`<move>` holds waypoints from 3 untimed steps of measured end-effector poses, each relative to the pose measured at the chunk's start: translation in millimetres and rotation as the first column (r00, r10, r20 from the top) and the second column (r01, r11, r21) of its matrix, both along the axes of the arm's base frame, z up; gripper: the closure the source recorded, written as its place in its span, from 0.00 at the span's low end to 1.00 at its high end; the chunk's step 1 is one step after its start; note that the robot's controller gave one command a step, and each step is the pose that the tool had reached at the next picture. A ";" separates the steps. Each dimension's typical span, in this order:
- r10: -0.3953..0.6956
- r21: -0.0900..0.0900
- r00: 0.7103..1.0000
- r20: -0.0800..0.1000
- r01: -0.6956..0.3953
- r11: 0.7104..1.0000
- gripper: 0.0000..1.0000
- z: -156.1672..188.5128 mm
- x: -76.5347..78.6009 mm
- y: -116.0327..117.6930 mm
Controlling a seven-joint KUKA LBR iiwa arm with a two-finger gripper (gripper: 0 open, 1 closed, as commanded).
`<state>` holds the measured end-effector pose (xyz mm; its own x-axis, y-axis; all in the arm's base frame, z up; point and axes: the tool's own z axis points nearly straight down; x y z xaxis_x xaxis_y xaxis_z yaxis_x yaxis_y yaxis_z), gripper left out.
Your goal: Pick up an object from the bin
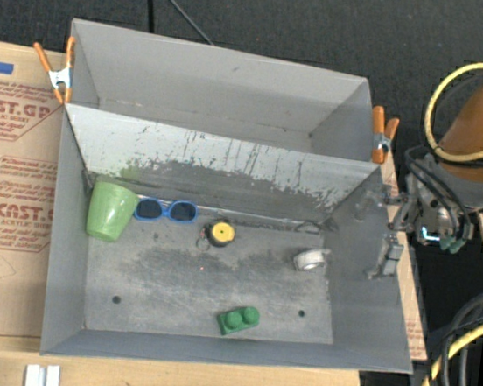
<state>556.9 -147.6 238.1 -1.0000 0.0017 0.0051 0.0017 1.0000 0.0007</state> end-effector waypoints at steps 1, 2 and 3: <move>-0.113 0.001 0.994 0.001 0.113 0.994 0.00 -40.0 -54.6 17.0; -0.065 0.003 0.998 0.011 0.065 0.998 0.00 -43.5 8.8 97.4; -0.401 -0.002 0.916 0.002 0.401 0.916 0.00 -134.6 16.7 35.1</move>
Offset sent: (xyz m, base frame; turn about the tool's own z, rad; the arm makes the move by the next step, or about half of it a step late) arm -0.0530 0.0157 -0.0377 0.1128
